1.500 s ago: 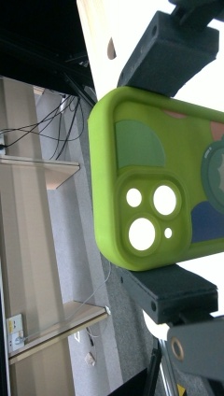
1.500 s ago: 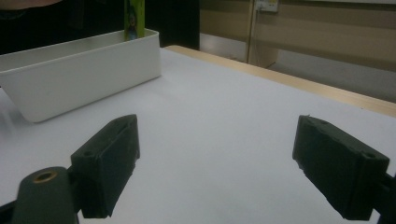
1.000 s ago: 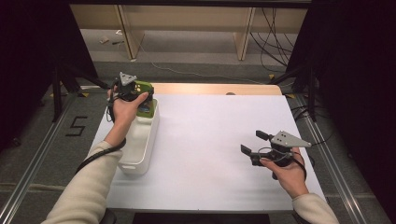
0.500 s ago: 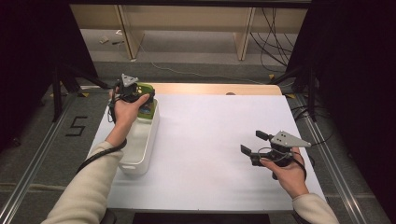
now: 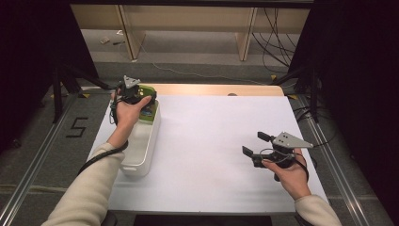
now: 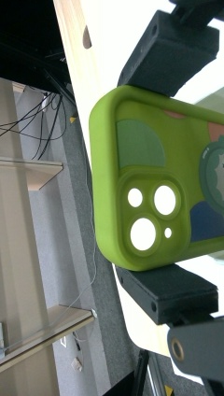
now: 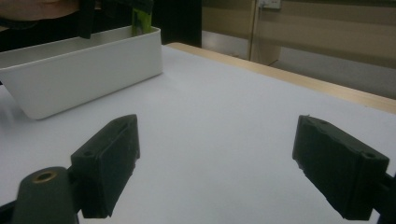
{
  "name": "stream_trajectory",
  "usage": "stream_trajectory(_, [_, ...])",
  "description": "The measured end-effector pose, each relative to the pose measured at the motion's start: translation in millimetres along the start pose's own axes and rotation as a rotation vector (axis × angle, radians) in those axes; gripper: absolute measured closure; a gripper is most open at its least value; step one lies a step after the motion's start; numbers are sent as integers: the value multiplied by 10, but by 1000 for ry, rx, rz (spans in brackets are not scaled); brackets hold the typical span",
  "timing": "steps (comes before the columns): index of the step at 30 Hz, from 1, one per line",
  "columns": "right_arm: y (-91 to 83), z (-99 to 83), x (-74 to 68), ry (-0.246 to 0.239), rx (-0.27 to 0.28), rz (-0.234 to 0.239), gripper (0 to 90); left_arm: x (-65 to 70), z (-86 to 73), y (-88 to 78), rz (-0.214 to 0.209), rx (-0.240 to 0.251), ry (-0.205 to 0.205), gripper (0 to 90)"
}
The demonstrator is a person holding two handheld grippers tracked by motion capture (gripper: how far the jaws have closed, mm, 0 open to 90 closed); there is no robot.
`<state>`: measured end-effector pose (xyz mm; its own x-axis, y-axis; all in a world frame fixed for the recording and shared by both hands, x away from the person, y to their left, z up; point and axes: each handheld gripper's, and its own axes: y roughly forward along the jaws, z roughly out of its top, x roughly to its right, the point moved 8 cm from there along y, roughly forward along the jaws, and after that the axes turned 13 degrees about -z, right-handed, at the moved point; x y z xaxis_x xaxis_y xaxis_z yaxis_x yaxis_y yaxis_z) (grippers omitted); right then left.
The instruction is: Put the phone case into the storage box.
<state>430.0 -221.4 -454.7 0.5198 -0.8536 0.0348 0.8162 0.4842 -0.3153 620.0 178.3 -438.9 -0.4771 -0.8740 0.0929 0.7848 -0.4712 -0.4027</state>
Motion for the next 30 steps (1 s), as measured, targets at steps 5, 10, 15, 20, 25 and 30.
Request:
stream_trajectory(5, [0, -6, -3, -3, -4, 2, 159, -1, -11, 10, -1, -9, -8, 151])
stream_trajectory(10, [-3, 2, -11, -2, 0, 4, 159, -1, -21, 24, -1, -15, -14, 150])
stream_trajectory(15, [-3, 1, -12, -2, 0, 5, 159, -12, -42, 37, -5, -26, -18, 150])
stream_trajectory(20, [-5, -3, -8, -1, -3, 3, 159, -14, -69, 57, -13, -39, -24, 149])
stream_trajectory(25, [-2, -3, -12, -3, -1, 5, 159, -21, -72, 63, -18, -34, -29, 149])
stream_trajectory(30, [1, -7, -11, -5, -2, 4, 159, -27, -71, 69, -18, -35, -30, 148])
